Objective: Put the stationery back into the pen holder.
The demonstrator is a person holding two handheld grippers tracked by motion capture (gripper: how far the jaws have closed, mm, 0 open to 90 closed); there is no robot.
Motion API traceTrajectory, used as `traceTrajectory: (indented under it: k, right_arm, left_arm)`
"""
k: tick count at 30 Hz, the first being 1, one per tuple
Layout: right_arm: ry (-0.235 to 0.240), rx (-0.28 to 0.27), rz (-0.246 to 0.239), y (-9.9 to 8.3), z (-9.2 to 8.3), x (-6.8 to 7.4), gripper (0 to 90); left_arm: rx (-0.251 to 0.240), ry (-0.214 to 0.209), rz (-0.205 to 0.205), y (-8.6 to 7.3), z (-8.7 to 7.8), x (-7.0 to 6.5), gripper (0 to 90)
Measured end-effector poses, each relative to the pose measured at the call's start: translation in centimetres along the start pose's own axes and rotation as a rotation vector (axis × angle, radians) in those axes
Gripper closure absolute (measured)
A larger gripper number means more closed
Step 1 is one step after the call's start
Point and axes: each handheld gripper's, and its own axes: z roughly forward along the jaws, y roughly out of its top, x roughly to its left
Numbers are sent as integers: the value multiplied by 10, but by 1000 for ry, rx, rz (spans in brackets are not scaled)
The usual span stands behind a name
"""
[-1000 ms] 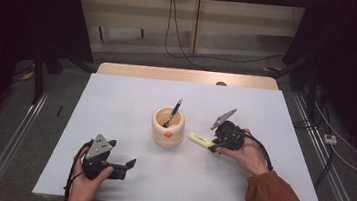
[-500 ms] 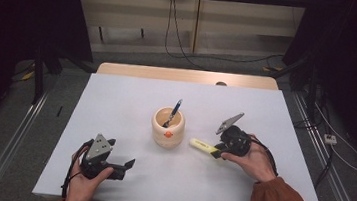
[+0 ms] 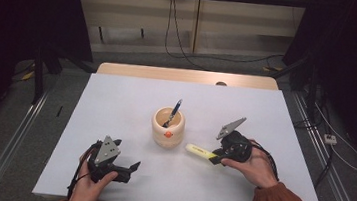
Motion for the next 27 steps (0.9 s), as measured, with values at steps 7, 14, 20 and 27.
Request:
traceTrajectory:
  k: [7,14,20,27]
  right_arm:
    - [32,-8,-21,7,1,10,676]
    - [64,-15,-34,12,4,16,676]
    - [79,-16,-34,16,7,19,676]
    - [93,-19,-50,23,8,22,676]
  left_arm:
    - [-10,-24,86,8,2,-13,52]
    - [-19,-18,210,19,4,-21,61]
    - [9,2,346,27,15,-32,72]
    - [-5,2,456,45,30,-40,81]
